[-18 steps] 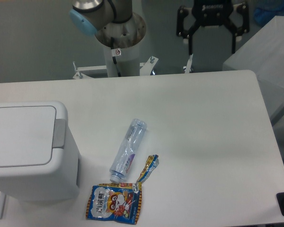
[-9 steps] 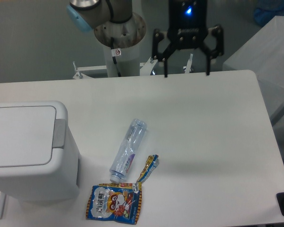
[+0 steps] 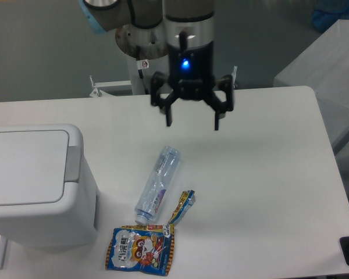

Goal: Open the trash can
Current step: 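Lower the open gripper and move it toward the white trash can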

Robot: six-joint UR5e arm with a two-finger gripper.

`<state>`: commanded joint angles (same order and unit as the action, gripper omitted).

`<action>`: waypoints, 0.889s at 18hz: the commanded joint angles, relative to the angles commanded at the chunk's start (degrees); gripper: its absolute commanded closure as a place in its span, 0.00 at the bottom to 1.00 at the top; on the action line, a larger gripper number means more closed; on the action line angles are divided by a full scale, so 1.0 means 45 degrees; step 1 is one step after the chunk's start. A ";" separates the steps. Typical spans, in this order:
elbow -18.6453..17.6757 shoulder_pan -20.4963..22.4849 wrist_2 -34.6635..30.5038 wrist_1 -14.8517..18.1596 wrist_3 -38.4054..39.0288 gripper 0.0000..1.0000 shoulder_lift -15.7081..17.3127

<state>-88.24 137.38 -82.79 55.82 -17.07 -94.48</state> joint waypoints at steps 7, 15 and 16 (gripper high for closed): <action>-0.0176 -0.1346 0.0039 -0.0062 0.1584 0.00 -0.0352; -0.0137 -0.2304 0.0059 -0.0062 0.2757 0.00 -0.0587; -0.0079 -0.2344 0.0078 -0.0062 0.2972 0.00 -0.0587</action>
<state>-88.60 126.83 -82.44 55.55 -3.70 -97.12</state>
